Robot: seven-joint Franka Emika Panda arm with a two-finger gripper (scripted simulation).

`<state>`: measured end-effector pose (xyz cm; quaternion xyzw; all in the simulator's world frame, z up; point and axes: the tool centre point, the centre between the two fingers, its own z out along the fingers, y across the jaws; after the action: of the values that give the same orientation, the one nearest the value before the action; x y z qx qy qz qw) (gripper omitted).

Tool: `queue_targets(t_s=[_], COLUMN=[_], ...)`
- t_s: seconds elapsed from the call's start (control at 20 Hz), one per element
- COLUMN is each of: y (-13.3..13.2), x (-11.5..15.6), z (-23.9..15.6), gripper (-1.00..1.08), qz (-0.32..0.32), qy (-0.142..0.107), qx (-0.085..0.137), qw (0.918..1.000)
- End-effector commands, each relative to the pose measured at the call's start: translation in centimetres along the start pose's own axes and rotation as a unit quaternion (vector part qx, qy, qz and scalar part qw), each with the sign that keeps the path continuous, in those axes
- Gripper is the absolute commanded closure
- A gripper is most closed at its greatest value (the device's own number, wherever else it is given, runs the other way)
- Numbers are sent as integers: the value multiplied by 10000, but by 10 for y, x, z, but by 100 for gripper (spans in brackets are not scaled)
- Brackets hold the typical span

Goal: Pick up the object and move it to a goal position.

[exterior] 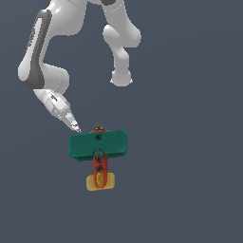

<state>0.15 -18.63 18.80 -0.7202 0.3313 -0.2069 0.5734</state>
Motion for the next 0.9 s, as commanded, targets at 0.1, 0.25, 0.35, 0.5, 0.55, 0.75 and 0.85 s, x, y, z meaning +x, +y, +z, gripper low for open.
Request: queue_targets(t_s=[0.1,0.25,0.35,0.5,0.55,0.75,0.85], y=[13,20,23,28,29,32,33], x=[-1,-1,0,1,1,3,4], z=[3,5,6,8,8,9,9], gripper=[-60,-60,-60,-60,-60,-60,-60], qz=[31,39,39,32,29,11,2], qy=[8,26,45,81,95,152,180], qx=[-48,-65,-70,-70,-68,-53,-43], qw=[10000,10000,10000,9999,9999,9999,9998])
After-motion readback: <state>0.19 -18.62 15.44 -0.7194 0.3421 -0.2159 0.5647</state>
